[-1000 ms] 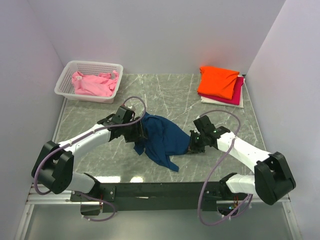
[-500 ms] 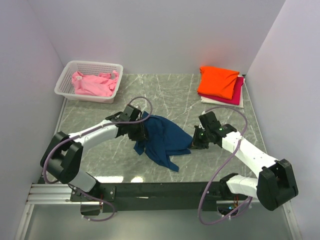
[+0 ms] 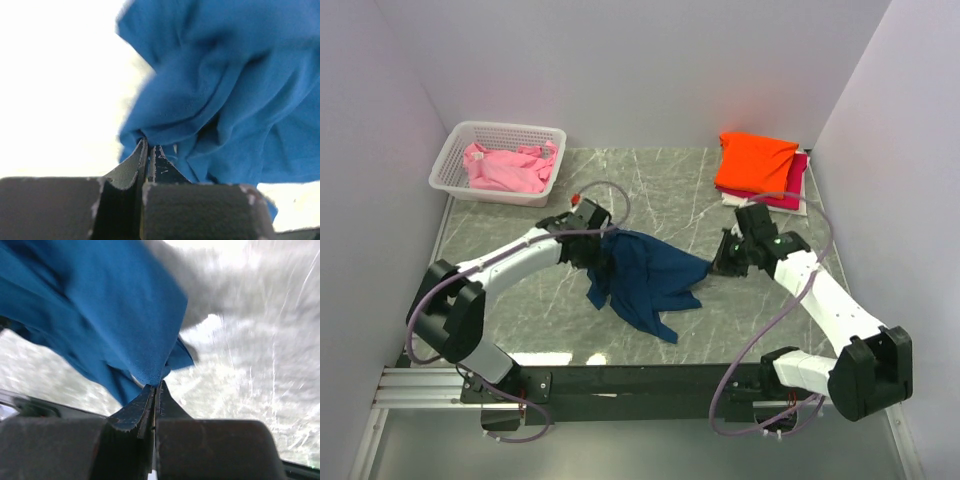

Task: Fold and stack the t-shirts
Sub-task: Flatten the tshirt out

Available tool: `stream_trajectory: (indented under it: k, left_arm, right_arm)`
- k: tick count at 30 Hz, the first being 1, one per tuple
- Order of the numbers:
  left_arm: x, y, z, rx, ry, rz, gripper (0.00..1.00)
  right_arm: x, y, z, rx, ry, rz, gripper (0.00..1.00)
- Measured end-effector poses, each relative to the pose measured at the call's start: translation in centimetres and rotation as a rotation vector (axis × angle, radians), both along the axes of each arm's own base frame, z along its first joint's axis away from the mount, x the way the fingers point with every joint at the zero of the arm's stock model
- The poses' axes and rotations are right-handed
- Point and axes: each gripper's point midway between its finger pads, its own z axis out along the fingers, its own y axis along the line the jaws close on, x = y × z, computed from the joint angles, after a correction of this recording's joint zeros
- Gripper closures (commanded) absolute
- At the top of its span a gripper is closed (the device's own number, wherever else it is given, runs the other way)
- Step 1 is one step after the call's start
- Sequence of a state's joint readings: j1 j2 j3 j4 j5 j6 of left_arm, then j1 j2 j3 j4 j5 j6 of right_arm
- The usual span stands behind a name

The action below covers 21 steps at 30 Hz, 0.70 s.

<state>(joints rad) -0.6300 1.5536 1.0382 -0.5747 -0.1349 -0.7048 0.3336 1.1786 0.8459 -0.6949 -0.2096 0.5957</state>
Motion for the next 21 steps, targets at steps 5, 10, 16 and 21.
stream_trajectory:
  k: [5,10,16,21]
  left_arm:
    - [4.5,3.1,7.0,0.091,-0.15,0.081,1.0]
    - [9.0,5.6,19.2,0.169,-0.407,0.154,1.0]
    - [9.3,9.2,31.9,0.215,-0.664,0.28,1.0]
    - [5.9,12.1,34.8,0.199,-0.763,0.322,1.0]
  right_arm:
    - [4.6,-0.9,6.8,0.01,-0.164,-0.035,1.0]
    - [9.5,-2.1,14.7,-0.007,-0.34,-0.061,1.0]
    - [12.2,-4.1,23.4,-0.055,-0.542,-0.098,1.0]
    - [11.0,-6.4,26.5,-0.11,-0.645,-0.162,1.0]
